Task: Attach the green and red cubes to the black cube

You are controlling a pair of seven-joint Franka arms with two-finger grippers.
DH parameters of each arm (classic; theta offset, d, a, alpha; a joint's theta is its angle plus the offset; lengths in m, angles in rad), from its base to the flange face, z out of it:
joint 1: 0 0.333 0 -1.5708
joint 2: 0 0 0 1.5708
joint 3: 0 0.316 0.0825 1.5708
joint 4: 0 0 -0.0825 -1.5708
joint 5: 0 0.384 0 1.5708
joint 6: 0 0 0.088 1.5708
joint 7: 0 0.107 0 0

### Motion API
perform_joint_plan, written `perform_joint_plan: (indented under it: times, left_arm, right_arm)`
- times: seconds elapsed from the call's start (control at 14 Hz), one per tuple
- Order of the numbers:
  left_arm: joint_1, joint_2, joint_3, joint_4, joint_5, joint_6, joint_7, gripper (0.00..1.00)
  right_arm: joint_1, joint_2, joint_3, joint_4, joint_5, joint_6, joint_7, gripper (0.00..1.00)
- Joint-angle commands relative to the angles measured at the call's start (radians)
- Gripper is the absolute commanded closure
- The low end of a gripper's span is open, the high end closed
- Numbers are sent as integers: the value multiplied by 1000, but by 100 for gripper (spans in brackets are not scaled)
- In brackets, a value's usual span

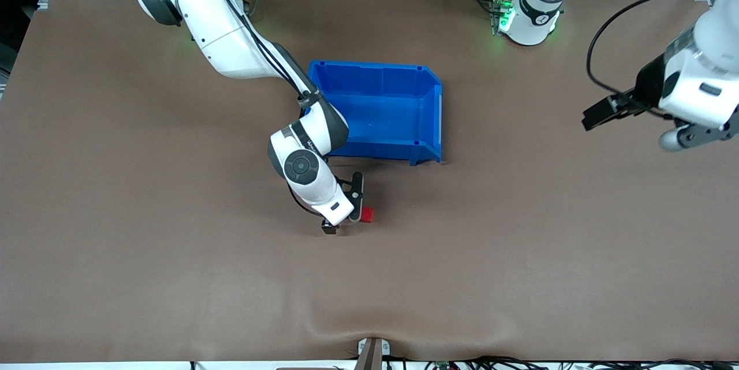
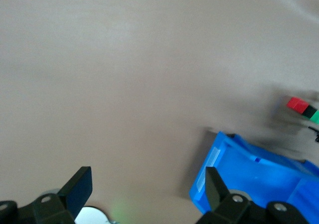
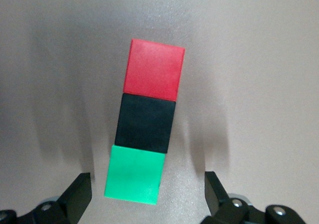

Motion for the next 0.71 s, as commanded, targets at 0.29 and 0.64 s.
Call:
perform_joint_plan:
  times: [0.29, 0.64]
  left_arm:
    - [54, -242, -16, -279, 13, 54, 126, 0]
    - [52, -243, -21, -277, 14, 36, 127, 0]
  right_arm:
    - [-42, -102, -10, -11, -9, -103, 31, 0]
    - [-102, -242, -64, -21, -15, -182, 79, 0]
